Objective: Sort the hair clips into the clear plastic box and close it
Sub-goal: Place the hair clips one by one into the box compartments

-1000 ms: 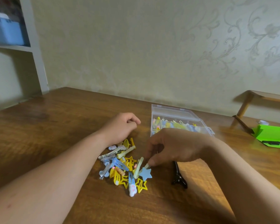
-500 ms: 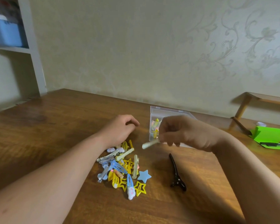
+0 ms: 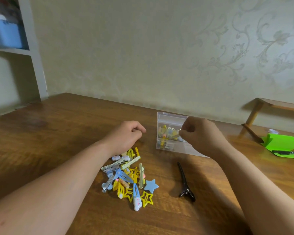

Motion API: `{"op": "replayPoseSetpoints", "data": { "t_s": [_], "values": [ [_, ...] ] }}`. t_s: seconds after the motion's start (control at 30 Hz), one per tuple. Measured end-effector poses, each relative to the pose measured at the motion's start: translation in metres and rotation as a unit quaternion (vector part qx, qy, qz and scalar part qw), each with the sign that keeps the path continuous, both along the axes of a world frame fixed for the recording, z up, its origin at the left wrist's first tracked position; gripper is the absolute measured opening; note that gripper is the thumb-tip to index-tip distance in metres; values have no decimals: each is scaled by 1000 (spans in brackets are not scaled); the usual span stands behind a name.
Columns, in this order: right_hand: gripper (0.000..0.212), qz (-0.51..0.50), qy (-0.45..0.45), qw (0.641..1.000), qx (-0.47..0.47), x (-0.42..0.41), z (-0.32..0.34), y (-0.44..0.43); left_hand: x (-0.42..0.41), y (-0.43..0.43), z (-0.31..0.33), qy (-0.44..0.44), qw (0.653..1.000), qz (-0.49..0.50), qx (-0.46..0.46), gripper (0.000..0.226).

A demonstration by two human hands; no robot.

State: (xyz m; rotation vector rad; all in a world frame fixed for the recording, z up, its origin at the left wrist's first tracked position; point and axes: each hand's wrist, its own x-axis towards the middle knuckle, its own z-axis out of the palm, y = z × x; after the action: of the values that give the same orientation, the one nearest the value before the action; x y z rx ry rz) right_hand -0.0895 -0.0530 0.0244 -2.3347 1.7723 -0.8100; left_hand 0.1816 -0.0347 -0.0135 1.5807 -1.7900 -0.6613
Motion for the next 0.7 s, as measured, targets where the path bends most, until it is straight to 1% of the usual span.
{"op": "replayPoseSetpoints", "data": {
  "t_s": [0.07, 0.13, 0.27, 0.47, 0.53, 0.63, 0.7],
  "values": [
    [6, 10, 31, 999, 19, 0, 1, 2, 0, 0, 0, -2, 1000, -1, 0, 29],
    [9, 25, 34, 998, 48, 2, 0, 3, 0, 0, 0, -3, 1000, 0, 0, 29],
    [29, 44, 5, 996, 78, 4, -3, 2, 0, 0, 0, -4, 1000, 2, 0, 29],
    [42, 41, -2, 994, 99, 6, -4, 4, -1, 2, 1, -3, 1000, 0, 0, 28],
    [39, 44, -3, 995, 90, 7, -3, 6, -1, 3, 2, -5, 1000, 1, 0, 28],
    [29, 53, -17, 997, 44, 11, 4, 11, -1, 2, 2, -7, 1000, 0, 1, 30],
    [21, 78, -32, 996, 22, 16, 9, 15, -1, 1, 1, -9, 1000, 1, 1, 31]
  ]
}}
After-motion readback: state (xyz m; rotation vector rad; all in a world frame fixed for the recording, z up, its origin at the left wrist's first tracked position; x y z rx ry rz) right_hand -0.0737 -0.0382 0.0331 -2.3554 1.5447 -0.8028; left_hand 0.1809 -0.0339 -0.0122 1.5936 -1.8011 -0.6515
